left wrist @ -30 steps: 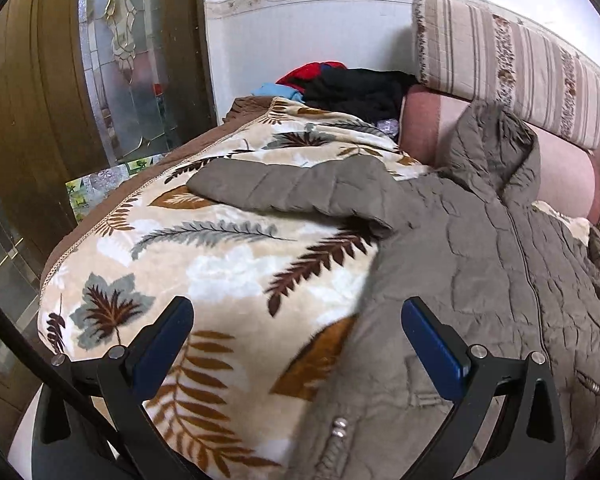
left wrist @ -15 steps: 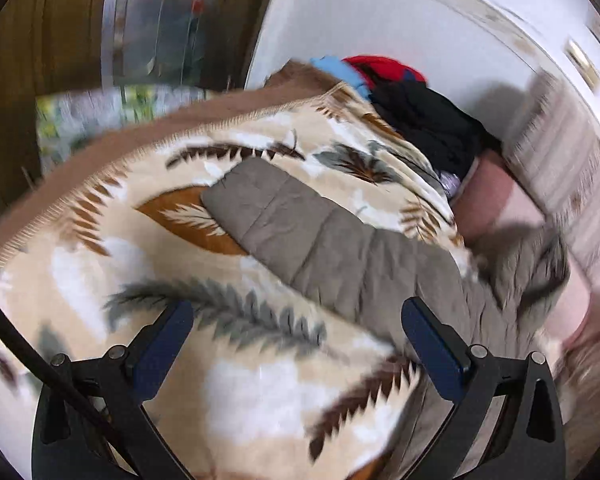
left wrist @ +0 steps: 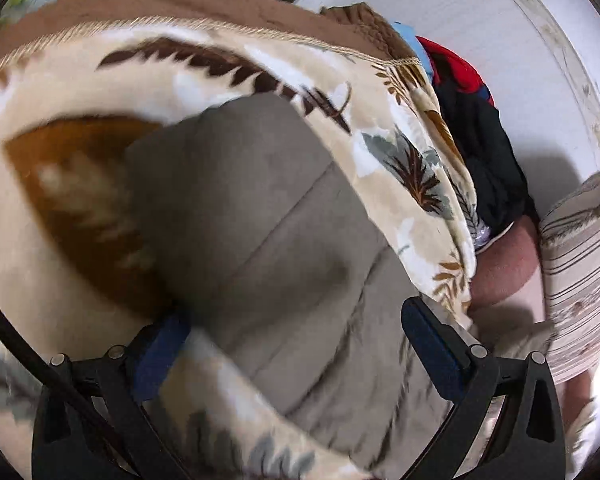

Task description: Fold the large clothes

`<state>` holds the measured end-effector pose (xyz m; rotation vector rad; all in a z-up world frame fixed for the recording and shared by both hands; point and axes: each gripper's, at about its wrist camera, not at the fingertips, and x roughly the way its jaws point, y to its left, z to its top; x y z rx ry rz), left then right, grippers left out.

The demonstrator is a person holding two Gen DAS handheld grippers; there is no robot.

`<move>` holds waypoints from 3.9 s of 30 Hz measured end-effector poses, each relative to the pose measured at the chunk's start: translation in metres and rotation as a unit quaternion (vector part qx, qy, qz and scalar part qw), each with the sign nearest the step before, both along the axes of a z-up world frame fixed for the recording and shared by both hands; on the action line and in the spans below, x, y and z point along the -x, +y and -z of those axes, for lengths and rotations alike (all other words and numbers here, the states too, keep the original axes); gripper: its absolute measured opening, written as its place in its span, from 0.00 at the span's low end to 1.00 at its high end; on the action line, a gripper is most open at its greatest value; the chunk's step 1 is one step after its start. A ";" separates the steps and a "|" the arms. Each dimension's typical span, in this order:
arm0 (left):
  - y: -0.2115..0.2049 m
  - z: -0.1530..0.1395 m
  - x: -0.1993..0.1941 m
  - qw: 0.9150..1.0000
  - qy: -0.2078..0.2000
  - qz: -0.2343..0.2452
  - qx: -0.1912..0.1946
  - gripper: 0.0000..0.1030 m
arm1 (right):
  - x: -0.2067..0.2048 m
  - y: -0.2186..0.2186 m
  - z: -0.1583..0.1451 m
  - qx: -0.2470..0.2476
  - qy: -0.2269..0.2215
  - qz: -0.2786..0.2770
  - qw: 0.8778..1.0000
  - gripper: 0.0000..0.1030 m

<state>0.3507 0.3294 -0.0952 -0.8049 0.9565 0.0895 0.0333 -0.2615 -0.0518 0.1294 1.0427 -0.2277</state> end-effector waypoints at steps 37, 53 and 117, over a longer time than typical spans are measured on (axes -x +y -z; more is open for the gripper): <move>-0.337 -0.138 0.216 0.879 -0.168 0.336 -0.295 0.83 | 0.002 -0.053 -0.039 -0.094 -0.076 0.017 0.993 0.85; -0.271 -0.009 0.198 0.920 -0.068 0.297 -0.247 0.83 | -0.223 -0.127 0.028 -0.229 -0.037 0.142 0.962 0.42; -0.270 -0.129 0.329 0.931 -0.105 0.239 -0.256 0.83 | -0.061 -0.179 -0.243 0.000 -0.259 0.100 0.961 0.08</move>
